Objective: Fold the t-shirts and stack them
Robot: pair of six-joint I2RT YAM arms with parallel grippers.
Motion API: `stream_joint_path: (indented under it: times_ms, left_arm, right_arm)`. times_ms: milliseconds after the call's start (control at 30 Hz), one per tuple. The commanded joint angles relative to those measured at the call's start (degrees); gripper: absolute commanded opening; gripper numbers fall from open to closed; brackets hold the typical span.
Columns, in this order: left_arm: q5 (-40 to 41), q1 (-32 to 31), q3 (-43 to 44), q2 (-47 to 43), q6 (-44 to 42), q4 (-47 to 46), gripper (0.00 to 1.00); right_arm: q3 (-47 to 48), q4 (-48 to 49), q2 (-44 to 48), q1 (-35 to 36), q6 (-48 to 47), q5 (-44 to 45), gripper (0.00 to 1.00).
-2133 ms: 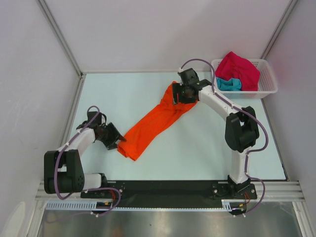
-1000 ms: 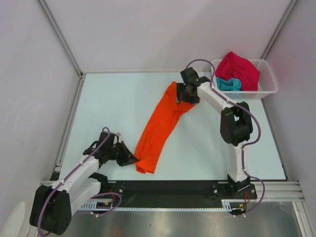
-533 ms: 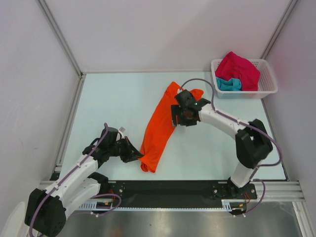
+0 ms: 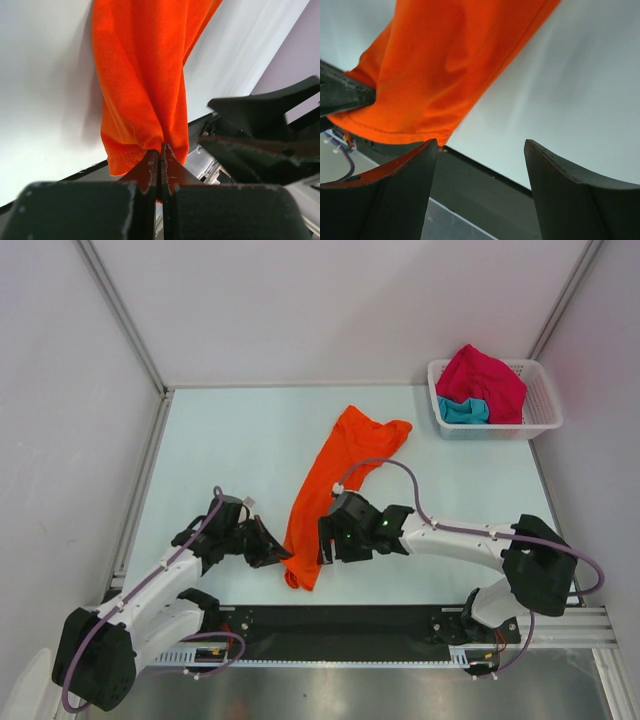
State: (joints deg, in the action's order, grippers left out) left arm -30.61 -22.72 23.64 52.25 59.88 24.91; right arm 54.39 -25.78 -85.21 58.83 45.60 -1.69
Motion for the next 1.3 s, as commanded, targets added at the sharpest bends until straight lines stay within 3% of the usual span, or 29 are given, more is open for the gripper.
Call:
stream_joint_path:
  times_ms: [0,167,333,600,867,1033,1267]
  left_arm:
    - [-0.59,-0.39,2.02,0.4,0.68,-1.61,0.0]
    - [-2.7,-0.39,6.41,5.12,0.07,-3.28,0.0]
    - [-2.35,-0.39,19.76,13.39,-2.48,-2.67,0.0]
    - [-7.0,-0.57,40.58,38.25,-5.12,-3.81,0.0]
    - [-8.94,-0.83,55.89,61.71,-6.97,-2.41,0.0]
    - [-7.54,-0.66,62.67,66.4,-8.9,0.93,0.11]
    - [-1.65,0.83,64.15,65.08,-8.72,1.11,0.07]
  right_arm:
    - [-0.25,6.36,-1.89,2.95,6.16,0.37,0.76]
    - [2.29,2.42,-1.37,4.63,6.16,4.23,0.76]
    - [4.67,-4.27,2.76,4.54,4.32,10.65,0.76]
    - [5.99,-9.73,9.7,4.63,4.14,15.22,0.76]
    - [7.05,-15.7,13.05,4.63,4.58,20.32,0.75]
    - [6.43,-17.28,14.02,4.72,5.19,21.73,0.76]
    - [6.43,-18.34,12.09,4.54,4.93,22.7,0.76]
